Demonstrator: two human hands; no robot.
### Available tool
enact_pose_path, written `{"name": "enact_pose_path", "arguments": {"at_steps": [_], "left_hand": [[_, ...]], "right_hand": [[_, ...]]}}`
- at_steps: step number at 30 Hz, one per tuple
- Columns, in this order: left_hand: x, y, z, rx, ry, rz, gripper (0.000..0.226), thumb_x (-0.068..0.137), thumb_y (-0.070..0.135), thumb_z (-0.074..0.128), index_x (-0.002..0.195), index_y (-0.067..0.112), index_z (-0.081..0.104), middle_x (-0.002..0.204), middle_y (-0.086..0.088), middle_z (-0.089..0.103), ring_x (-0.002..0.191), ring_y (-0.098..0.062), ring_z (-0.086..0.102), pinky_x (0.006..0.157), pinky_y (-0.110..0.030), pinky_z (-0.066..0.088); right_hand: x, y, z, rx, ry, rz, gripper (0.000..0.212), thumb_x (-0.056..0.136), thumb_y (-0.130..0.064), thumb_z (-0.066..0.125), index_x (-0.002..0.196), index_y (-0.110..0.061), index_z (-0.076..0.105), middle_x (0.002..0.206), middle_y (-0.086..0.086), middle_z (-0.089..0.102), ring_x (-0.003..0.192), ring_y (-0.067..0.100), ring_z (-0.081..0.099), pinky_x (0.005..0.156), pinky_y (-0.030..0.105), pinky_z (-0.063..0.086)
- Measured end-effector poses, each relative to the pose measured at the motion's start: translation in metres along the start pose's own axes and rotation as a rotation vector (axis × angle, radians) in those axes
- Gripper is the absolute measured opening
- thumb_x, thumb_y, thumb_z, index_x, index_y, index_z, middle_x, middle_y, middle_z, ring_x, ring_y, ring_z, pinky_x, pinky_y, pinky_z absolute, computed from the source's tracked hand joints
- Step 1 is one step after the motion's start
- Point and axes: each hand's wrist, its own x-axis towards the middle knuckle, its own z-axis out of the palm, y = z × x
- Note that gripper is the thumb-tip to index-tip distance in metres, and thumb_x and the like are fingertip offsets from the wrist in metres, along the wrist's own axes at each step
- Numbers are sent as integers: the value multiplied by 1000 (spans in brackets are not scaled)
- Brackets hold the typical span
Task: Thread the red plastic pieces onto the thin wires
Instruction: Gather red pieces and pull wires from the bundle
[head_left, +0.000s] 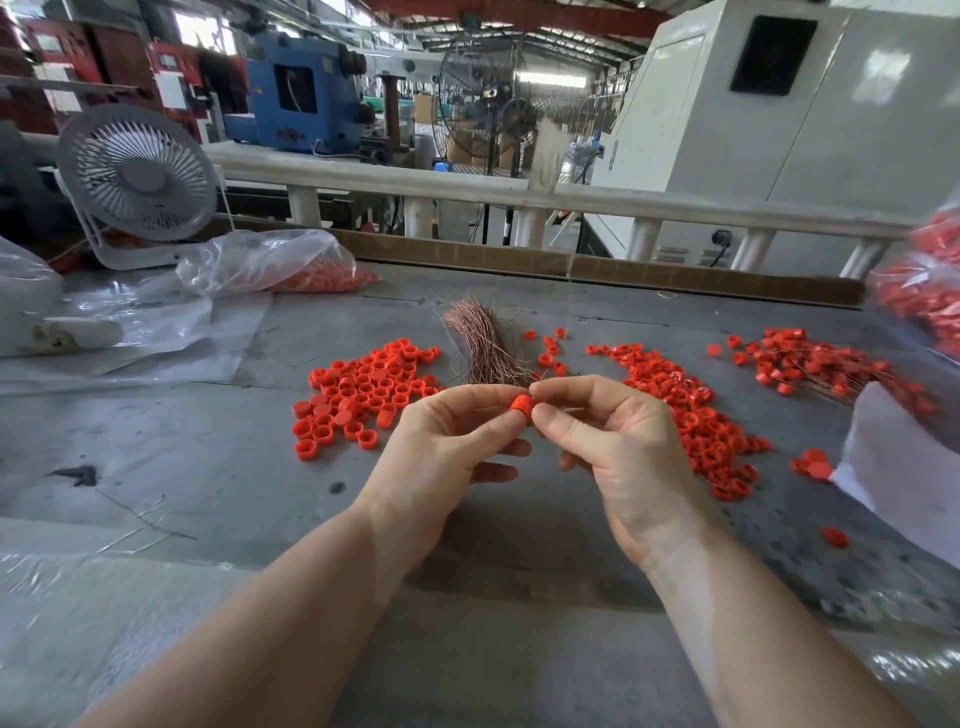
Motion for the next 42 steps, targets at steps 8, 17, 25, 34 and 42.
{"name": "enact_pose_path", "arguments": {"at_steps": [8,17,25,34,42], "left_hand": [[-2,1,1,121,33,91,16,80,7,64,86,20,71,75,2,73,66,-8,67,56,-18,53],[-2,1,3,131,63,141,15,82,4,64,84,17,72,75,-3,74,66,-12,68,55,-19,52],[-1,-1,5,240,123,251,24,81,-5,62,79,17,70,69,0,72,65,-11,68,55,-17,51],[0,-6,7,425,217,324,29,78,-5,61,69,22,65,63,-2,69,59,-15,66,64,-36,57],[-1,-4,8,448,250,354,8,66,16,59,65,22,64,63,-7,66,62,-31,63,61,-43,53]], "right_hand": [[0,2,2,-46,27,-41,25,74,-8,74,76,-33,75,77,-4,73,69,8,65,51,16,46],[0,1,2,-81,35,-67,30,76,-4,71,74,-35,75,74,-6,73,68,6,66,52,14,47],[0,2,2,-107,19,-94,26,76,-3,72,71,-28,73,74,-5,73,67,7,66,53,15,47],[-1,5,6,-123,7,-102,24,77,1,70,73,-23,68,67,-5,70,60,7,63,53,16,47],[0,6,7,-104,2,-109,25,76,3,70,73,-21,69,64,-4,70,54,5,61,55,14,47]]}}
